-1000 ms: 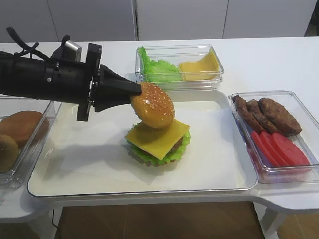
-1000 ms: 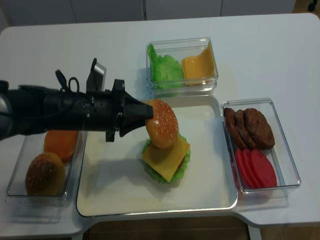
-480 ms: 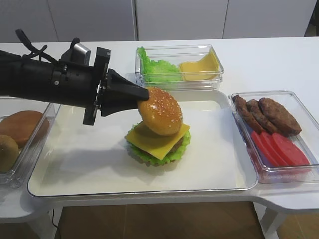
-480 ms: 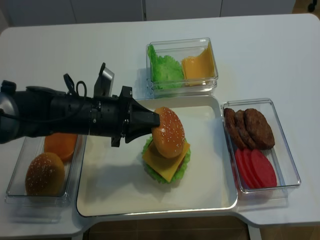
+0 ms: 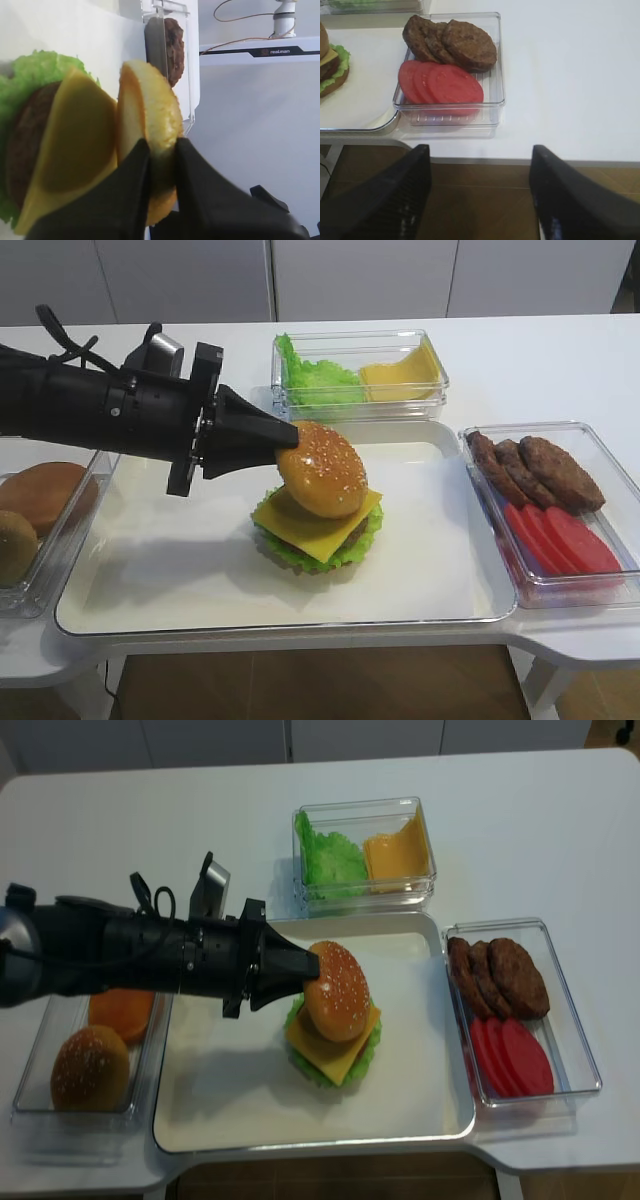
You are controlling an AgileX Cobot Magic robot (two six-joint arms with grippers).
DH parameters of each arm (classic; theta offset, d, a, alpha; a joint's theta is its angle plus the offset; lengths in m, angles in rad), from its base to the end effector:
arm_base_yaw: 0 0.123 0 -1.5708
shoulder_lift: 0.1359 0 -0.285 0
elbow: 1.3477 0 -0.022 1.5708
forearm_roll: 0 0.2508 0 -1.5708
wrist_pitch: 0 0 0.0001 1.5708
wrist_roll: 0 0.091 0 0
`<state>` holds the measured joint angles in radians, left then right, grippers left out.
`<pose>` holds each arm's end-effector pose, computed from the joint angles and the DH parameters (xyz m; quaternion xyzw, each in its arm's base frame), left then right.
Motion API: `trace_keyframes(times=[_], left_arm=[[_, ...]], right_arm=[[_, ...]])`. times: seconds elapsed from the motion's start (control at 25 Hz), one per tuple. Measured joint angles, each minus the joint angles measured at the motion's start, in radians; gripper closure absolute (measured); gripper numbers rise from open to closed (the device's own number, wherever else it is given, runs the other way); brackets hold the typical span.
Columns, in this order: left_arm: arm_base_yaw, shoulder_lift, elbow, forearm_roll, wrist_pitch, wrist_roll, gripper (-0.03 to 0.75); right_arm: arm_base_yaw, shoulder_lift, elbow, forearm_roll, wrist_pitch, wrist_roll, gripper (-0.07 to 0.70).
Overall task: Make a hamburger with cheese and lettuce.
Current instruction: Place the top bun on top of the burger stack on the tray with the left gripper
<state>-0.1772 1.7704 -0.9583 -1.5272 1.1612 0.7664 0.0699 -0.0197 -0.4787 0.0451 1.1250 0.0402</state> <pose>0.3011 -0.1387 0.2156 -0.0067 0.8043 -0.5910 0.0608 -0.0085 0.0031 0.2662 -0.0145 0.8696 0.0496 0.4910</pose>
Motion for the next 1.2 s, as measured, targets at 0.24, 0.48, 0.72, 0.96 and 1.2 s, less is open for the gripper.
trace_keyframes(times=[0.24,0.48,0.72,0.96,1.2], left_arm=[[-0.002,0.002,0.0,-0.004,0.004,0.01,0.607],[-0.002,0.002,0.0,0.015,0.004,0.01,0.606],[-0.002,0.002,0.0,0.023,0.005,0.006,0.589],[0.0,0.002,0.0,0.031,0.006,0.004,0.542],[0.011,0.002,0.0,0.057,0.006,-0.019,0.533]], right_arm=[[0.0,0.0,0.0,0.0,0.0,0.0,0.164],[0.0,0.0,0.0,0.0,0.0,0.0,0.164],[0.0,0.0,0.0,0.0,0.0,0.0,0.164],[0.0,0.0,0.0,0.0,0.0,0.0,0.164],[0.0,0.0,0.0,0.0,0.0,0.0,0.164]])
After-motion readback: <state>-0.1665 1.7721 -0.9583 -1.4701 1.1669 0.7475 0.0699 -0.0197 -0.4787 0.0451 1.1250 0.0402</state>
